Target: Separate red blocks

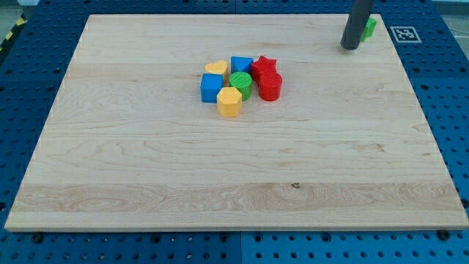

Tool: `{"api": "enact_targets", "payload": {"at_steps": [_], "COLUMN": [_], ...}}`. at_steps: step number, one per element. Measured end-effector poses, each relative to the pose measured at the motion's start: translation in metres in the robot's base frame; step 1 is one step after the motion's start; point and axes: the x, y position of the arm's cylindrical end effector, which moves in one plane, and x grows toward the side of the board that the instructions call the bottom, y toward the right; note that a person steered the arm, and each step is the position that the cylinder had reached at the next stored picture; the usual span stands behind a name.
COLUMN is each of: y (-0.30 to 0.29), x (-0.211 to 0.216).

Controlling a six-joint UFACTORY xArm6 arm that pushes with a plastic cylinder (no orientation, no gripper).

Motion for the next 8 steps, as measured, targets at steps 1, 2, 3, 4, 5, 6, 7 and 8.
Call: {"api": "enact_targets", "payload": {"at_steps": [1,2,3,4,5,6,7,8], "y": [0.000,0.000,0.000,0.000,-0.009,-0.028,-0.028,-0.028], "x": [0.001,0.001,0.020,0.041,0.065,0.076,0.078,0.084]}}
